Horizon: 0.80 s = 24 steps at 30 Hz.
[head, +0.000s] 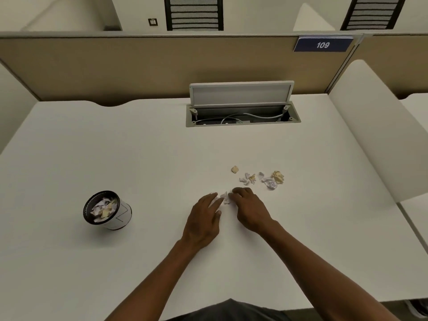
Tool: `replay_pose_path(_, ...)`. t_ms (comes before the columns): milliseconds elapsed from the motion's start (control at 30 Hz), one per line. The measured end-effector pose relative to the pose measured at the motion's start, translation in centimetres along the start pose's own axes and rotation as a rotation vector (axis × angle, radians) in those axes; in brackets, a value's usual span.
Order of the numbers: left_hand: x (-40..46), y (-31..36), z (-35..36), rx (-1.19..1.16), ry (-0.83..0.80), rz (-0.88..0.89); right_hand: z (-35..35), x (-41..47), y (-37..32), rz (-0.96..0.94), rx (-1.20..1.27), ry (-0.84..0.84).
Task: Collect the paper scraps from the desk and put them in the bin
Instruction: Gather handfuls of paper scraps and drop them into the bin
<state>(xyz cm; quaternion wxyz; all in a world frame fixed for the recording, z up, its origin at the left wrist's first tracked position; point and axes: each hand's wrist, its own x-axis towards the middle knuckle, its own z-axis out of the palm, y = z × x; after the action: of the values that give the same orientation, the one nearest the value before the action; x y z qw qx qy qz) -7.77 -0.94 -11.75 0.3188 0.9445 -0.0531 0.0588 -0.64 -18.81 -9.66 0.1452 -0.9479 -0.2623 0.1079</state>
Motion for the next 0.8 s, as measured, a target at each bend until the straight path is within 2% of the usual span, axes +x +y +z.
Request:
replay_pose_path(100,0.0,-0.9,-0.7,-0.032,0.048,-0.071,0.2,-1.7,-0.4,-0.059,0.053,0.011)
replay_pose_path(167,0.5,-1.5,-1.0,-0.043,0.042,-0.121,0.2,-2.7,-0.2,-0.025,0.104,0.068)
replay_pose_path(267,1.3,-2.2,-1.2,-0.032,-0.044,-0.145,-0.2,-3.4,0.6,0.205,0.146,0.176)
replay_pose_path(367,1.5,-2.2,-0.8,0.022,-0.182,-0.047,-0.7,-3.6,1.2,0.376,0.050,0.092)
replay_pose_path(433,1.3,-1.9,-0.3,0.044,-0.242,0.012,-0.4,-3.9,0.9,0.365,-0.005,0.025)
replay_pose_path(567,-0.4,-1.4,0.5,0.028,-0.259,0.067,1.0,-4.3,-1.3,0.255,0.018,-0.020)
replay_pose_path(667,-2.1,-1.2,0.3,-0.044,-0.195,0.037,1.0,-3.8,-2.4,0.231,0.099,0.012)
replay_pose_path(800,-3.8,-1.6,-1.1,-0.131,-0.002,-0.144,0.4,-1.9,-2.3,0.272,0.096,0.064)
